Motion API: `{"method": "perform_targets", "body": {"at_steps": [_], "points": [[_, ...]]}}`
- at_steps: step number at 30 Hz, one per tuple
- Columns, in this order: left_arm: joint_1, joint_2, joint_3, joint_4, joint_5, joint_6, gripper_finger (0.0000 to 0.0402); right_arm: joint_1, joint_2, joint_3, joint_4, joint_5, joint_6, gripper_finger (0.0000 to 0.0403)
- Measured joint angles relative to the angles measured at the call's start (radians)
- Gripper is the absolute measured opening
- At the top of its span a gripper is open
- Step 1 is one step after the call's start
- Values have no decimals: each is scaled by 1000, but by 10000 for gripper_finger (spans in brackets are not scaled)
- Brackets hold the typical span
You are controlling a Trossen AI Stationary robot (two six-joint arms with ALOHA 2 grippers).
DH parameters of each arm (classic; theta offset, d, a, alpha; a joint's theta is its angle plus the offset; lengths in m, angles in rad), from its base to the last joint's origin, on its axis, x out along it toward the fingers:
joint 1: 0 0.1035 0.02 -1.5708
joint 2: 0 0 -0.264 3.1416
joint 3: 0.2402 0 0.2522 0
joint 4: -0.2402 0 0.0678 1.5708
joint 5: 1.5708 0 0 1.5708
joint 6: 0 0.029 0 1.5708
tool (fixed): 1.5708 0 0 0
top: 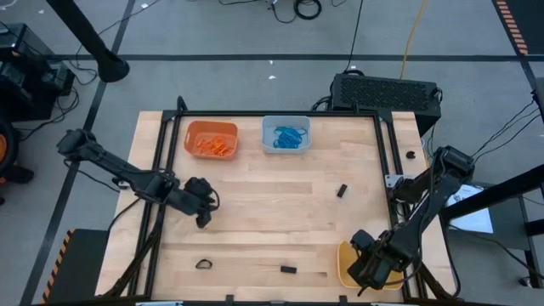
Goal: Sort rubber bands into baskets
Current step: Put the black rubberband into the yellow bin
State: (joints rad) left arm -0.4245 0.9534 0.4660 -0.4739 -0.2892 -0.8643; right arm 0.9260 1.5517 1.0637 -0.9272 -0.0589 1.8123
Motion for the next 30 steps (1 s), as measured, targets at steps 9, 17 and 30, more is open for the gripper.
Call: {"method": "perform_targets", "body": {"at_steps": [9, 17, 30], "points": [[41, 152, 0, -183, 56, -301, 138, -1, 14, 0, -1, 1, -77, 195], [41, 170, 22, -171, 14, -235, 138, -2, 14, 0, -8, 0, -119, 231], [65, 300, 50, -214, 92, -221, 138, -4, 13, 0, -3, -35, -123, 235]]}}
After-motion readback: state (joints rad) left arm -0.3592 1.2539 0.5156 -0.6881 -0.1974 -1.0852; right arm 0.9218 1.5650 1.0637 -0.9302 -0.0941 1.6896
